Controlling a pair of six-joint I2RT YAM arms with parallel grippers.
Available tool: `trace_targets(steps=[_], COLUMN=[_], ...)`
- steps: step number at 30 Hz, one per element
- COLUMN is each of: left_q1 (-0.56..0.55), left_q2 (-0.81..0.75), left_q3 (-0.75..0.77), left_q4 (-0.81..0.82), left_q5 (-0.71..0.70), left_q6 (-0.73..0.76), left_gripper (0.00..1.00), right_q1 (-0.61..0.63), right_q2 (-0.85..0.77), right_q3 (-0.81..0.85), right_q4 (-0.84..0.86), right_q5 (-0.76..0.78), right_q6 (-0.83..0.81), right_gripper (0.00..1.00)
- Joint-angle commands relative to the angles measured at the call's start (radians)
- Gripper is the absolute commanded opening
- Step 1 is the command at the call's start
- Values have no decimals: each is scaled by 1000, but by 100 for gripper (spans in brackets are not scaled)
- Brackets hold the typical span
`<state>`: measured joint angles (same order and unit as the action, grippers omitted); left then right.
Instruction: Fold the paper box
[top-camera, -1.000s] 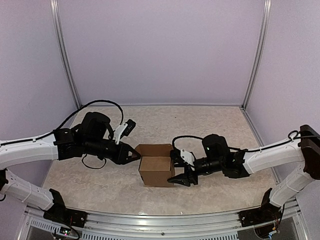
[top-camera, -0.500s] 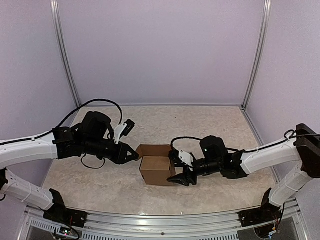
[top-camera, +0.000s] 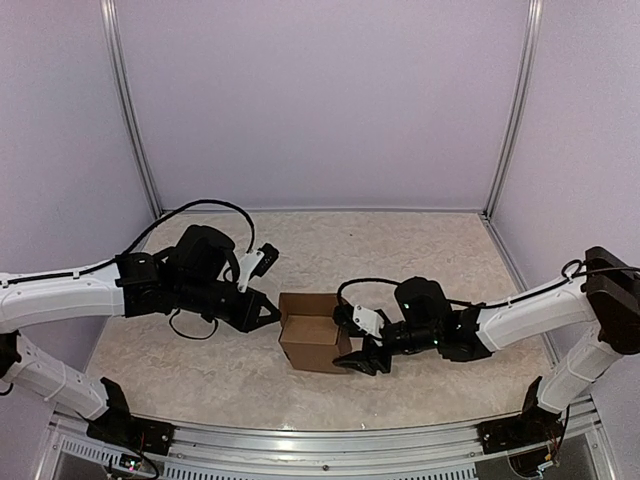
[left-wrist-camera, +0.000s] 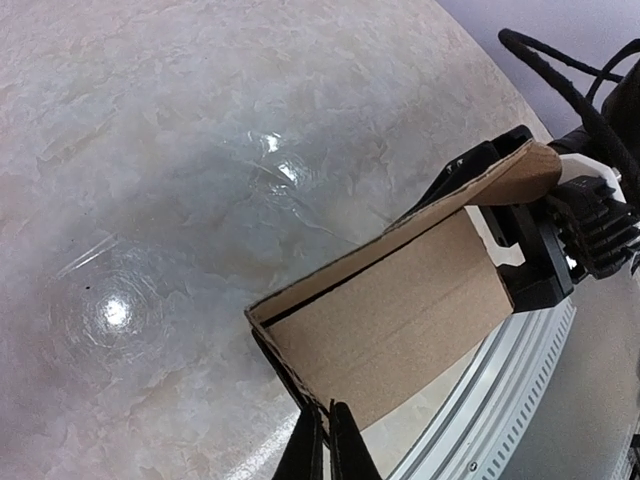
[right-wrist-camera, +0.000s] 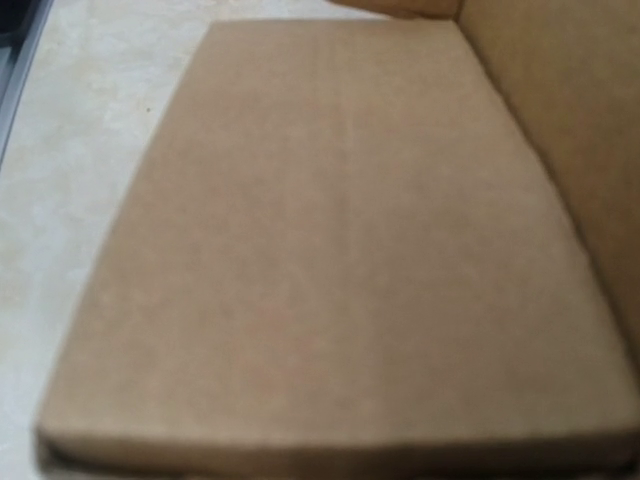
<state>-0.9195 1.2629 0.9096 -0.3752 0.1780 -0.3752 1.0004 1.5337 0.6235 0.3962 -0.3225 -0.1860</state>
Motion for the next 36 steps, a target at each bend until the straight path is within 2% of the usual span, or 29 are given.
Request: trace_targets(steps=[1, 10, 36], left_q1=[-15, -17, -22], left_q2=[27, 57, 85], left_q3=[28, 53, 80], left_q4=[-18, -65, -94], left_q5=[-42, -133, -150], left_q6=[6, 2, -2], left_gripper=[3, 9, 8], right_q1=[18, 32, 50], right_q2=[18, 30, 81], right_q3=[-12, -12, -11], right_q4=[48, 54, 90], right_q5=[27, 37, 105], right_q6=[5, 7, 23], right_gripper=[31, 30, 25])
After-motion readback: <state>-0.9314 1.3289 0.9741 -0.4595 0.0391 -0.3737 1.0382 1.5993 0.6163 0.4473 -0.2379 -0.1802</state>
